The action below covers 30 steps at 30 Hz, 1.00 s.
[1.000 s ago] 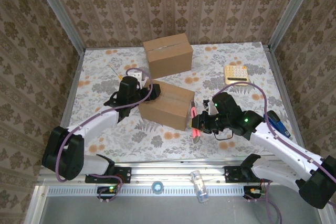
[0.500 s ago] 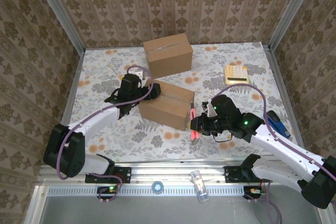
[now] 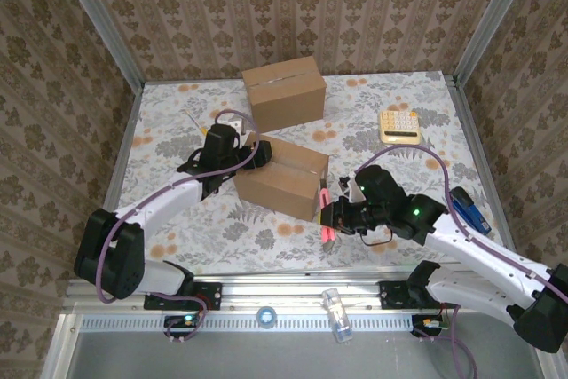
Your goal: Unpack the express box
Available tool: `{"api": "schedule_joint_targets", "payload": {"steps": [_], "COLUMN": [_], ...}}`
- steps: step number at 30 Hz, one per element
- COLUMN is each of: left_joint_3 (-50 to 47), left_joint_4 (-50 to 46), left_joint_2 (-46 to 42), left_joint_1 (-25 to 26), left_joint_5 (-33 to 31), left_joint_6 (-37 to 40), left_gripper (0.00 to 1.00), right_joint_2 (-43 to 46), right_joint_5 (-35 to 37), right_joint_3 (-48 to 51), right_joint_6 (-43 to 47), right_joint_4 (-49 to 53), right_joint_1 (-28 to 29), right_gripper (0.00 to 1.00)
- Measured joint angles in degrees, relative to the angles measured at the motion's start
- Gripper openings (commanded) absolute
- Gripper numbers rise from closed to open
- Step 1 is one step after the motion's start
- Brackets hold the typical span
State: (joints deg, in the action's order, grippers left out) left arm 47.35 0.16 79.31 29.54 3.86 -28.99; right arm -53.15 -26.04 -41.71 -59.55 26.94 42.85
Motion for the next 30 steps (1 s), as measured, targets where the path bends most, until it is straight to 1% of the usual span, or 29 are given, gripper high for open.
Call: {"api": "schedule_joint_targets", "payload": {"steps": [14,24,28,30], "left_joint_3": [0.4,0.5,0.8,1.1], "left_joint_4": [-0.2,-0.2,-0.3,-0.7], "left_joint_2": [0.4,0.5,0.6,0.7], "left_joint_1": [0.0,0.0,0.0,0.0], "left_joint_5": [0.0,0.1,0.2,0.3], "left_joint_6": [0.0,0.0,0.0,0.0], "left_gripper": [0.87,0.87,0.87,0.87], "right_joint_2": [2.3,3.5,4.3,4.7], "right_joint_5": [0.0,1.7,3.5,4.3], "right_joint_3": [1.6,2.4,1.4,0.0], "right_joint_6": [-2.1,-3.3,-1.9,-0.5], "right_joint_4": [-0.3,-0.8,3.9,7.3], "right_joint_1": [2.9,4.4,4.5,3.3], "right_gripper": [0.00,0.00,0.00,0.00]}}
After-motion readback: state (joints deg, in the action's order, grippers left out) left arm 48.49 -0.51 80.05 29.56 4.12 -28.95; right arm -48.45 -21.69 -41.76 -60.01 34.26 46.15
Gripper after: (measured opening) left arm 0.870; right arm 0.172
